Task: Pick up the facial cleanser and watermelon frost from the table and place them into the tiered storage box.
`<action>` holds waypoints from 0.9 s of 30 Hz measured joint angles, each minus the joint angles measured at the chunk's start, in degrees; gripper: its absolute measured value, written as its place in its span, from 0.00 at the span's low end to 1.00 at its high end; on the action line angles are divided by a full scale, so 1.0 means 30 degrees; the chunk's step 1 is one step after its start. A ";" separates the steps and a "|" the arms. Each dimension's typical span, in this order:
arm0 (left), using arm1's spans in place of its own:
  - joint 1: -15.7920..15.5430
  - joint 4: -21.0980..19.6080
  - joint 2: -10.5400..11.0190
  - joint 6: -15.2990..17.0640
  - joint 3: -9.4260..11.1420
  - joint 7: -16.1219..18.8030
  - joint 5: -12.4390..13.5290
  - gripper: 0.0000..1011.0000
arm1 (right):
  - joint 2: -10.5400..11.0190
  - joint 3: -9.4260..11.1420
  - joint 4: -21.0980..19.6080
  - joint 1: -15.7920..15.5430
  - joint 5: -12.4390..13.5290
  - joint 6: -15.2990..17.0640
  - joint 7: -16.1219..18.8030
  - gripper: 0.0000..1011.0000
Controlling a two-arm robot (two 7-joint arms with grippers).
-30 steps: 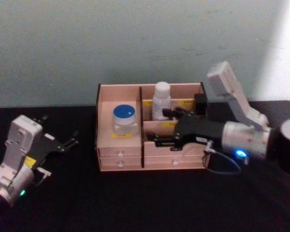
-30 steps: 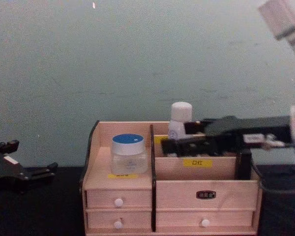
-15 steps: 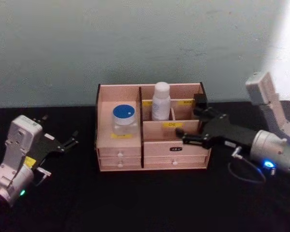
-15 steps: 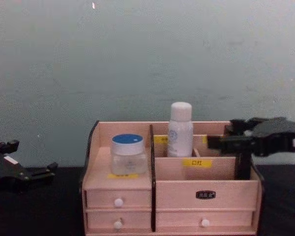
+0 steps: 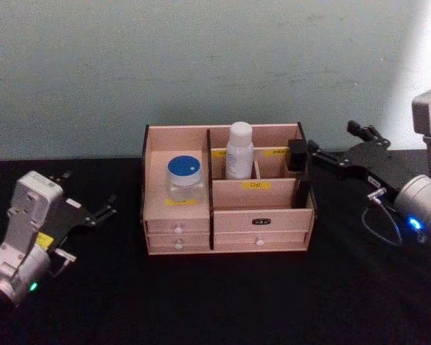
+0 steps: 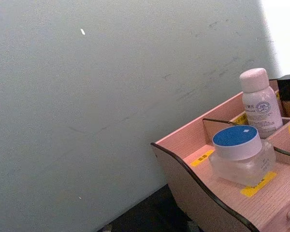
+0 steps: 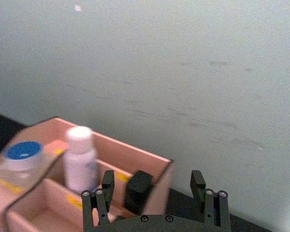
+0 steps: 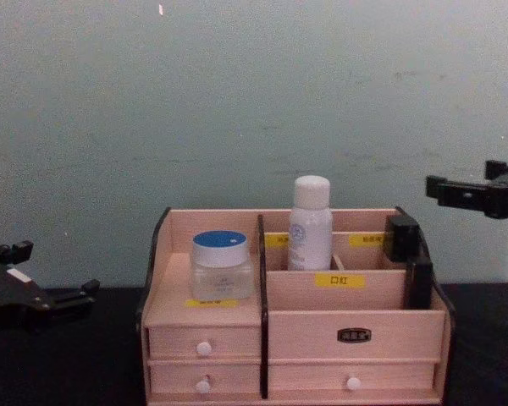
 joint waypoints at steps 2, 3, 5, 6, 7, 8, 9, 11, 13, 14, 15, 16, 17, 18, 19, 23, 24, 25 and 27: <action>-0.0001 0.0000 -0.0001 0.0001 -0.0001 -0.0001 0.0000 0.99 | -0.0207 0.0127 0.0256 -0.0019 -0.0362 -0.0103 -0.0524 0.99; 0.0000 -0.0001 0.0000 0.0001 0.0000 0.0000 0.0000 0.99 | -0.0304 0.0157 0.0372 -0.0034 -0.0524 -0.0139 -0.0730 0.99; 0.0000 0.0000 0.0000 0.0001 0.0000 0.0000 0.0000 0.99 | -0.0526 0.0175 0.0620 -0.0072 -0.0976 -0.0253 -0.1221 0.99; 0.0000 0.0000 0.0000 0.0001 0.0000 0.0000 0.0000 0.99 | -0.0526 0.0175 0.0620 -0.0072 -0.0976 -0.0253 -0.1221 0.99; -0.0001 0.0000 0.0000 0.0000 -0.0001 -0.0001 0.0000 0.99 | -0.0702 0.0175 0.0815 -0.0110 -0.1273 -0.0299 -0.1542 0.99; -0.0001 0.0000 0.0000 0.0000 0.0000 0.0000 0.0000 0.99 | -0.0887 0.0176 0.1028 -0.0143 -0.1552 -0.0336 -0.1872 0.99; 0.0000 -0.0001 0.0000 0.0000 -0.0001 0.0000 0.0000 0.99 | -0.0972 0.0175 0.1124 -0.0154 -0.1704 -0.0360 -0.2031 0.99; 0.0000 0.0000 0.0000 0.0000 -0.0001 0.0000 0.0000 0.99 | -0.1163 0.0166 0.1322 -0.0177 -0.1972 -0.0389 -0.2334 0.99; 0.0000 0.0000 0.0000 0.0001 -0.0001 0.0000 0.0000 0.99 | -0.1409 0.0129 0.1594 -0.0191 -0.2349 -0.0447 -0.2686 0.99; 0.0000 0.0000 0.0000 0.0001 0.0000 0.0000 -0.0001 0.99 | -0.1578 0.0108 0.1792 -0.0208 -0.2617 -0.0519 -0.2938 0.99; 0.0000 0.0000 0.0000 0.0001 0.0000 0.0000 0.0000 0.99 | -0.1662 0.0099 0.1880 -0.0222 -0.2758 -0.0569 -0.3079 0.99; 0.0000 0.0000 0.0000 0.0000 -0.0001 0.0000 0.0000 0.99 | -0.1741 0.0097 0.1962 -0.0240 -0.2885 -0.0624 -0.3209 0.99; 0.0001 -0.0001 0.0000 -0.0001 -0.0001 0.0000 0.0000 0.99 | -0.1909 0.0097 0.2123 -0.0270 -0.3157 -0.0760 -0.3489 0.99; 0.0000 0.0000 0.0000 0.0001 -0.0001 0.0001 0.0000 0.99 | -0.1997 0.0108 0.2205 -0.0282 -0.3269 -0.0819 -0.3625 0.99; 0.0000 0.0000 0.0000 0.0001 -0.0001 0.0001 0.0000 0.99 | -0.1997 0.0108 0.2205 -0.0282 -0.3269 -0.0819 -0.3625 0.99; 0.0000 -0.0001 0.0000 0.0001 -0.0001 0.0000 0.0000 0.99 | -0.2450 0.0291 0.2655 -0.0352 -0.3714 -0.1080 -0.4206 0.99; 0.0000 -0.0001 0.0000 0.0001 -0.0001 0.0000 -0.0001 0.99 | -0.2516 0.0330 0.2714 -0.0365 -0.3774 -0.1129 -0.4288 0.99; 0.0000 0.0000 0.0000 0.0001 -0.0001 0.0000 0.0000 0.99 | -0.2647 0.0408 0.2834 -0.0374 -0.3882 -0.1203 -0.4413 0.99; 0.0000 0.0000 0.0000 0.0001 0.0000 0.0001 0.0000 0.99 | -0.2764 0.0479 0.2959 -0.0380 -0.3984 -0.1237 -0.4520 0.99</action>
